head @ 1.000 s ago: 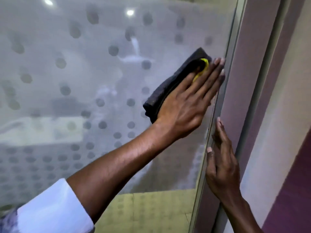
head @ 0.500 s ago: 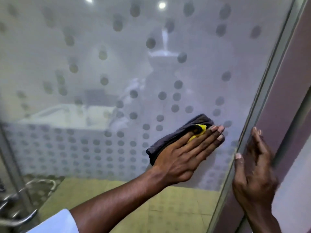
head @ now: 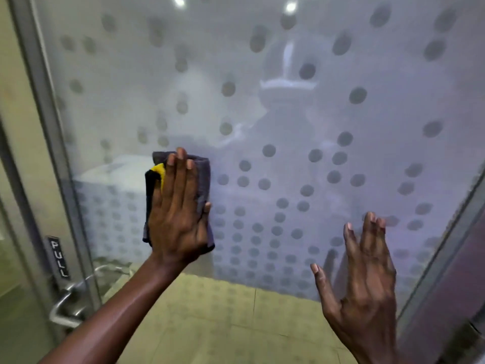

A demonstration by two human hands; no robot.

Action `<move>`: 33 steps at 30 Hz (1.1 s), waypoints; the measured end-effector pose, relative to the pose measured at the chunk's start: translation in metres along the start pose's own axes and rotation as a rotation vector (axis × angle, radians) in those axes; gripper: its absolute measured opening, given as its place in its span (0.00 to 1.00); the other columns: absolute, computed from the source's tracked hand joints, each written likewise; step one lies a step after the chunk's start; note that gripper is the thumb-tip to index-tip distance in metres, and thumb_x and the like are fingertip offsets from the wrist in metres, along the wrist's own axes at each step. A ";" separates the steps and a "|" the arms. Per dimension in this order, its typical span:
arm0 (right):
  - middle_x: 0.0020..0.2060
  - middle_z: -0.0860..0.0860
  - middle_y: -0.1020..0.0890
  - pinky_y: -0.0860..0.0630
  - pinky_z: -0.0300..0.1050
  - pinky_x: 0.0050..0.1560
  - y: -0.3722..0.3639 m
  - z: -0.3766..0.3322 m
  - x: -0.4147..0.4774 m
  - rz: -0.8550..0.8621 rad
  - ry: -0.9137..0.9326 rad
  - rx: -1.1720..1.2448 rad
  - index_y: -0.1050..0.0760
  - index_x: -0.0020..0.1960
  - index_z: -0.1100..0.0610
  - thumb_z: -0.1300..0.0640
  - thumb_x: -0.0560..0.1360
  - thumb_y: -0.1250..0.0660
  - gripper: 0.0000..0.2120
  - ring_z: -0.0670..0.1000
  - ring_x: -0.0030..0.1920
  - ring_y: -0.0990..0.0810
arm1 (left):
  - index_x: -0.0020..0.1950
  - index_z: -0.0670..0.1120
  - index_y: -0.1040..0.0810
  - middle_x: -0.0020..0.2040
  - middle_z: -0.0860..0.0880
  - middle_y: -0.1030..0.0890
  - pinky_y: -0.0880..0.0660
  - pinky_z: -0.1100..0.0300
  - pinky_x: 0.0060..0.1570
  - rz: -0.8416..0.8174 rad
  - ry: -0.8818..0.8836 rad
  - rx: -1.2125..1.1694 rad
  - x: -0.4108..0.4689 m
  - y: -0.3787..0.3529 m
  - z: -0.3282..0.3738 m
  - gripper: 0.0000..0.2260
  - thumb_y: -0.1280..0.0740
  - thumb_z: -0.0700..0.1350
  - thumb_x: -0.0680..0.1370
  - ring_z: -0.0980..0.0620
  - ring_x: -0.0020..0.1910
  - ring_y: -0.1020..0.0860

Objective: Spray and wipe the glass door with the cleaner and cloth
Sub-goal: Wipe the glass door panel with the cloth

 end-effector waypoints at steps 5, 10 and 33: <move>0.85 0.70 0.40 0.33 0.76 0.80 -0.017 -0.004 0.001 0.052 0.018 -0.054 0.35 0.82 0.69 0.47 0.75 0.24 0.44 0.71 0.86 0.41 | 0.92 0.39 0.51 0.93 0.46 0.52 0.53 0.46 0.92 0.037 0.174 -0.083 0.010 0.027 -0.085 0.33 0.42 0.45 0.89 0.44 0.93 0.54; 0.86 0.68 0.41 0.35 0.77 0.80 -0.024 -0.010 0.003 0.094 0.000 -0.024 0.36 0.83 0.68 0.44 0.76 0.26 0.45 0.71 0.87 0.42 | 0.90 0.34 0.47 0.92 0.35 0.48 0.51 0.38 0.92 0.037 0.265 -0.114 0.017 0.044 -0.138 0.31 0.43 0.43 0.90 0.32 0.92 0.50; 0.87 0.66 0.41 0.38 0.73 0.83 -0.026 -0.022 0.009 0.109 -0.102 0.012 0.35 0.83 0.67 0.41 0.80 0.35 0.41 0.68 0.88 0.43 | 0.92 0.39 0.48 0.93 0.42 0.49 0.48 0.47 0.91 -0.212 -0.532 -0.329 0.069 -0.020 0.141 0.28 0.52 0.42 0.90 0.48 0.94 0.53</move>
Point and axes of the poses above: each hand's wrist, its own x-axis towards the middle knuckle, its own y-axis out of the back of the hand, z = x × y, the point moved 1 cm from there along x, towards the middle knuckle
